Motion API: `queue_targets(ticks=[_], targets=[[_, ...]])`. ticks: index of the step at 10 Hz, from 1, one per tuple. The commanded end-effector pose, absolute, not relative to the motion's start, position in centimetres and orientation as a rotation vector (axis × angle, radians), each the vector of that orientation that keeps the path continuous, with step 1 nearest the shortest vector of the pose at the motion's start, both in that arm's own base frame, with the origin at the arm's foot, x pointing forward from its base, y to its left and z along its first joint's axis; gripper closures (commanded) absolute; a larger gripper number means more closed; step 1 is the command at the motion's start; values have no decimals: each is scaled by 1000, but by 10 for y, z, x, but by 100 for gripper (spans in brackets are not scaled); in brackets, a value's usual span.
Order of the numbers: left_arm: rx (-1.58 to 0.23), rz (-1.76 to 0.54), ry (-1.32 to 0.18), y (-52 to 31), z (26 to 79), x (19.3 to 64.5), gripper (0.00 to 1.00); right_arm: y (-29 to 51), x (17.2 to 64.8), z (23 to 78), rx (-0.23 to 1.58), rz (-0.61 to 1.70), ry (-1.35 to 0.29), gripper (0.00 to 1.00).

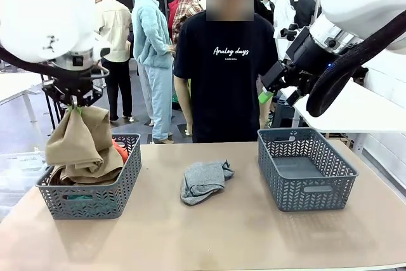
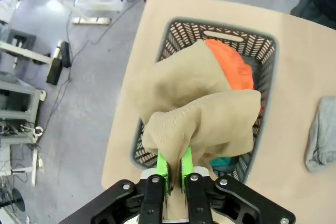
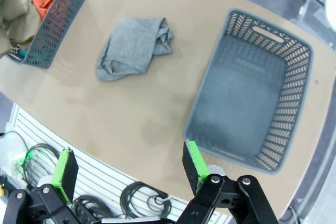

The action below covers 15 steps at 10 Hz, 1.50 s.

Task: Sort the tops and bottoms.
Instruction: Sort the clothes according to human instructions.

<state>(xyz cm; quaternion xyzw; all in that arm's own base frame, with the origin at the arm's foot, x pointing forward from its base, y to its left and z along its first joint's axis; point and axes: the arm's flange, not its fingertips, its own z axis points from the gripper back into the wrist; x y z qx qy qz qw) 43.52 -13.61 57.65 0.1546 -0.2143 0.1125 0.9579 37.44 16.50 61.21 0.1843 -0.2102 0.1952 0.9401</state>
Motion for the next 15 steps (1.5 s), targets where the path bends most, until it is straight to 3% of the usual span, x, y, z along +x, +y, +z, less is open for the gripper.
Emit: queue_targets(ticks=[1,4,10,15], targets=[[370,294,-500,-130,549,455,100,165,376,613,370,404,-430,0],[336,325,-573,-120,510,473,100,165,376,613,370,404,-430,0],[101,375,-383,-110,445,476,100,165,376,613,370,404,-430,0],[73,338,-339,-117,447,469,100,165,376,613,370,404,-430,0]])
